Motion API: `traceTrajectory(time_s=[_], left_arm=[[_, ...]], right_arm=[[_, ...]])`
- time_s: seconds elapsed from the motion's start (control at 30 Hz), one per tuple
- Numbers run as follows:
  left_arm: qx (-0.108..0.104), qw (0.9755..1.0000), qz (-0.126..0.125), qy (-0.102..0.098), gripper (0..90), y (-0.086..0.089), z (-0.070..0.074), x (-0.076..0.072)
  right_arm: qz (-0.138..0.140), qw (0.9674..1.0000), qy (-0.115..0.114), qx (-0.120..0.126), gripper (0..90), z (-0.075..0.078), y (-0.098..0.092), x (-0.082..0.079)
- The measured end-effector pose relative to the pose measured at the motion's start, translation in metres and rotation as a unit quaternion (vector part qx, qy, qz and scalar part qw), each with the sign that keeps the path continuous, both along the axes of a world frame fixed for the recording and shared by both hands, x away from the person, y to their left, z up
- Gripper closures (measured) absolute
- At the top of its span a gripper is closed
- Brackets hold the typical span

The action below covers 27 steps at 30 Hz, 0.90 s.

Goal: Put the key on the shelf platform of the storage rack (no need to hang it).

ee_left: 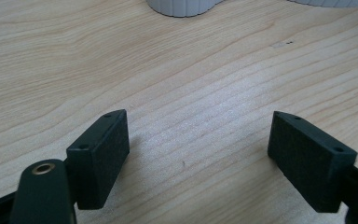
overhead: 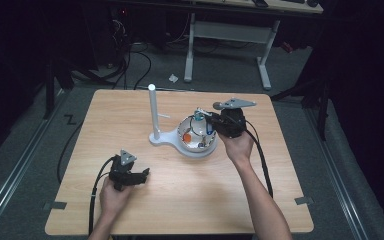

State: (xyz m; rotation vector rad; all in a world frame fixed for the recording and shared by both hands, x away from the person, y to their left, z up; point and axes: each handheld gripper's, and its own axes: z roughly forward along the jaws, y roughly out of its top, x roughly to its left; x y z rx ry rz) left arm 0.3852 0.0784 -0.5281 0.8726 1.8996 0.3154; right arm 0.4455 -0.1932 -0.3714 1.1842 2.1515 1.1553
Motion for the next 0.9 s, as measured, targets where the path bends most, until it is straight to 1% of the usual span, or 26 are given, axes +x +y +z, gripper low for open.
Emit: traceTrajectory(time_s=[0.07,0.33,0.37,0.4,0.47,0.73,0.8,0.9], left_arm=[[0.000,1.0000,0.000,0.000,20.8,0.000,0.000,0.000],[0.000,1.0000,0.000,0.000,20.8,0.000,0.000,0.000],[0.000,1.0000,0.000,0.000,20.9,0.000,0.000,0.000],[0.000,1.0000,0.000,0.000,20.9,0.000,0.000,0.000],[0.000,1.0000,0.000,0.000,20.8,0.000,0.000,0.000],[-0.002,1.0000,0.001,0.001,20.9,0.000,0.000,0.000],[-0.003,1.0000,0.001,0.001,20.9,0.000,0.000,0.000],[-0.002,1.0000,0.000,0.001,20.9,0.000,0.000,0.000]], right_arm=[[0.003,1.0000,0.001,-0.003,77.4,-0.001,0.001,0.000],[0.007,1.0000,0.006,0.002,77.3,-0.005,0.003,0.000],[0.010,0.9999,0.011,-0.005,77.4,-0.008,0.005,0.001],[0.010,0.9999,0.011,-0.005,77.4,-0.008,0.005,0.001],[0.013,0.9997,0.014,-0.016,77.3,-0.010,0.007,0.001],[0.014,0.9996,0.025,-0.009,77.3,-0.018,0.008,0.002],[0.017,0.9995,0.025,-0.012,77.3,-0.019,0.008,0.002],[0.018,0.9995,0.024,-0.010,77.3,-0.020,0.008,0.002]])
